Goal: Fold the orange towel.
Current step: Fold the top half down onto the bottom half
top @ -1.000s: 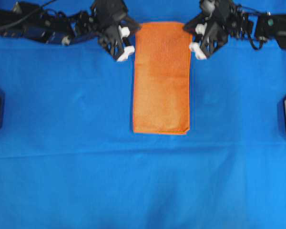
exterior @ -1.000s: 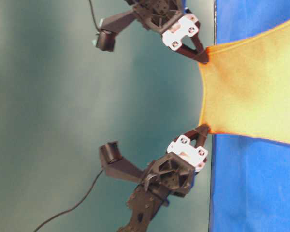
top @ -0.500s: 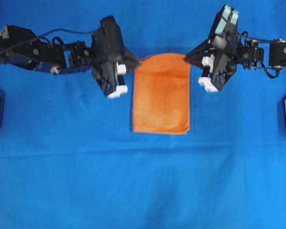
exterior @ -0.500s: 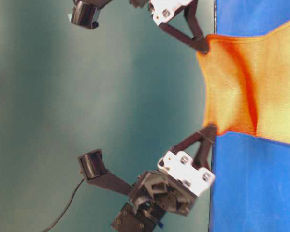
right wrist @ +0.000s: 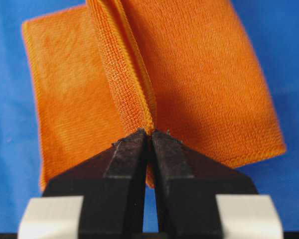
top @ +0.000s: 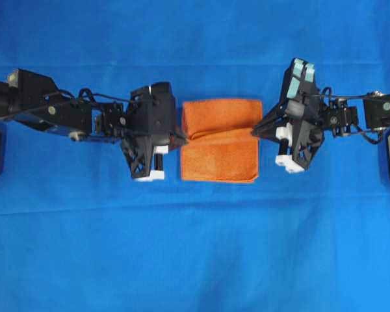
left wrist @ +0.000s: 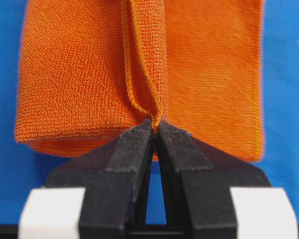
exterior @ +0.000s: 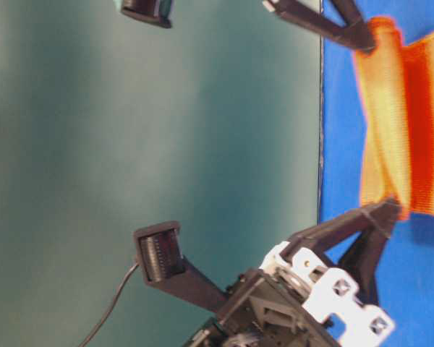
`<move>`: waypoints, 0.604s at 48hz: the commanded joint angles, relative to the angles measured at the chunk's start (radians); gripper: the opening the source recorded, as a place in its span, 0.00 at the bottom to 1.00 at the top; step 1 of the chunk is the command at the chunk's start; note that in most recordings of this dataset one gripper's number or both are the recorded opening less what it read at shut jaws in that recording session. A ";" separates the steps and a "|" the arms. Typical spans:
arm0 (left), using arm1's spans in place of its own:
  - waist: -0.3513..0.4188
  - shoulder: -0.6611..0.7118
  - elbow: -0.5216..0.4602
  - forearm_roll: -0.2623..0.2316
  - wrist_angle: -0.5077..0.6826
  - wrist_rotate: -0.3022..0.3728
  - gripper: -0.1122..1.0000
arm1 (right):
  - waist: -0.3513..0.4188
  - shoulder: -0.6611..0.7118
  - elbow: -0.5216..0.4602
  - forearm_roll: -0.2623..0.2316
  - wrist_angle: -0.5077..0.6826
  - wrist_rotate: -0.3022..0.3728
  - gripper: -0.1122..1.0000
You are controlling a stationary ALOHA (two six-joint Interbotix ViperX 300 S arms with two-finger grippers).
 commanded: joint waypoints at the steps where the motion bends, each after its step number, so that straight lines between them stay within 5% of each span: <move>1: -0.020 0.000 -0.008 0.000 -0.002 -0.002 0.12 | 0.029 0.011 -0.006 0.021 -0.021 -0.003 0.13; 29: -0.072 0.055 -0.002 -0.003 -0.038 -0.003 0.12 | 0.081 0.095 -0.015 0.071 -0.063 -0.002 0.13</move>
